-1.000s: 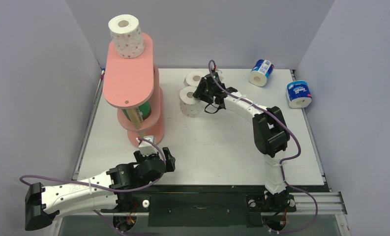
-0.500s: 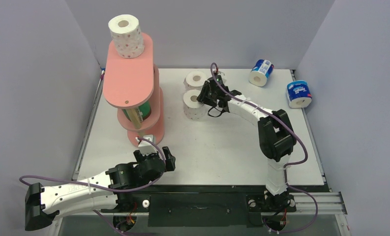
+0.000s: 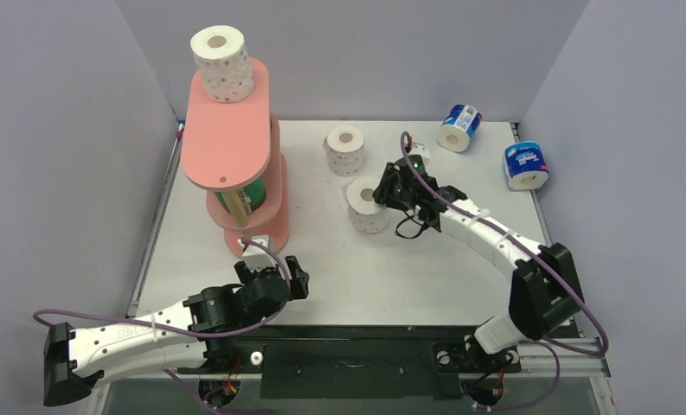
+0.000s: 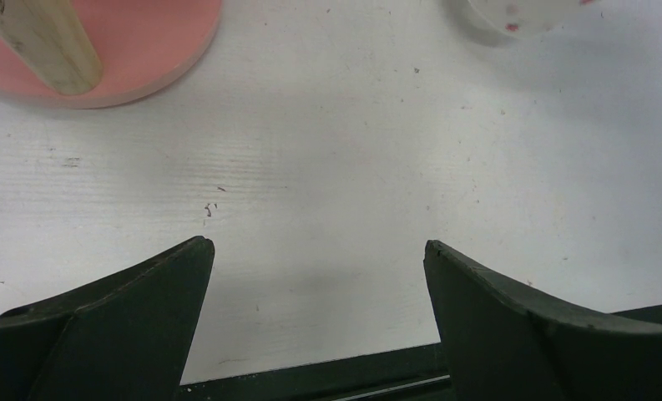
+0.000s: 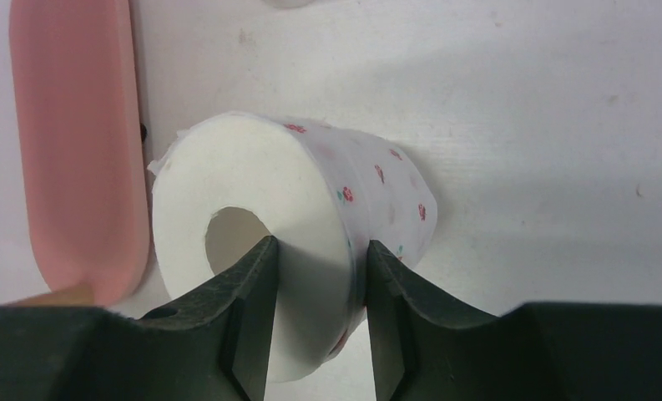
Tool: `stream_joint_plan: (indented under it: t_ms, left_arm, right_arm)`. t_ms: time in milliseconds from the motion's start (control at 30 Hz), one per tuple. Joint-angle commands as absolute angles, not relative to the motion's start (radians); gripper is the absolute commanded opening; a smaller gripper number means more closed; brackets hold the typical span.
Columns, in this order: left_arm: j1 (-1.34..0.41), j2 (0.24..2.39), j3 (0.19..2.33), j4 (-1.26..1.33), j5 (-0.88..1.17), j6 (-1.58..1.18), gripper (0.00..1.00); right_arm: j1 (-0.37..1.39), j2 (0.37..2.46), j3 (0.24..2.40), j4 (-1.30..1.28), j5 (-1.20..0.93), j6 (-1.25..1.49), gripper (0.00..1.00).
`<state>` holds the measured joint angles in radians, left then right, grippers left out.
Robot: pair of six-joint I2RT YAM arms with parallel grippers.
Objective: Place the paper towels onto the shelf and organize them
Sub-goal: Move the paper towel to the center of the board.
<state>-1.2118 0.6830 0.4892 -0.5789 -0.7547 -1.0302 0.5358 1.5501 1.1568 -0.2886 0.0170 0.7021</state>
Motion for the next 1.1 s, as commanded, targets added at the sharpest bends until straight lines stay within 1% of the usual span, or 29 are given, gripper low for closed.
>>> stream_joint_plan:
  t_ms: [0,233,400,433,467,533,567,600,667,800,833,867,900,967,1067]
  left_arm:
    - [-1.217,0.676,0.537,-0.55,-0.769,-1.016,0.98]
    - [-1.216,0.684,0.535,-0.531,-0.764,-1.009,0.97]
    - [-1.217,0.724,0.55,-0.507,-0.755,-0.997,0.97]
    - [-1.217,0.73,0.555,-0.504,-0.755,-0.993,0.97]
    - [-1.217,0.742,0.558,-0.503,-0.756,-0.992,0.97]
    - [-1.216,0.758,0.568,-0.503,-0.759,-0.987,0.98]
    - [-1.216,0.762,0.573,-0.5,-0.762,-0.981,0.98]
    - [-1.216,0.77,0.575,-0.499,-0.764,-0.977,0.97]
    - [-1.216,0.78,0.585,-0.487,-0.766,-0.956,0.97]
    - [-1.216,0.815,0.609,-0.473,-0.772,-0.919,0.97]
    - [-1.216,0.822,0.617,-0.471,-0.774,-0.909,0.97]
    - [-1.216,0.838,0.628,-0.471,-0.776,-0.904,0.97]
    - [-1.216,0.853,0.633,-0.47,-0.778,-0.896,0.96]
    - [-1.217,0.873,0.647,-0.473,-0.801,-0.907,0.96]
    - [-1.217,0.885,0.655,-0.495,-0.835,-1.003,0.96]
  right_arm:
    - [0.565,1.383,1.023,-0.27,0.062,0.663,0.2]
    - [0.626,1.23,0.809,-0.302,0.095,0.654,0.2]
    - [0.645,1.166,0.745,-0.317,0.1,0.662,0.2]
    - [0.647,1.157,0.744,-0.323,0.109,0.663,0.22]
    - [0.647,1.152,0.745,-0.338,0.117,0.663,0.25]
    - [0.649,1.139,0.757,-0.369,0.142,0.66,0.51]
    - [0.655,1.131,0.773,-0.398,0.168,0.657,0.56]
    - [0.663,1.129,0.784,-0.415,0.182,0.657,0.64]
    - [0.677,1.122,0.82,-0.465,0.222,0.655,0.72]
    - [0.689,1.098,0.876,-0.537,0.314,0.71,0.82]
    - [0.688,1.096,0.894,-0.565,0.327,0.756,0.85]
    - [0.686,1.092,0.9,-0.574,0.326,0.762,0.91]
    - [0.683,1.088,0.907,-0.581,0.325,0.76,0.93]
    - [0.662,1.076,0.897,-0.577,0.309,0.772,0.97]
    - [0.568,1.042,0.849,-0.532,0.154,0.762,0.98]
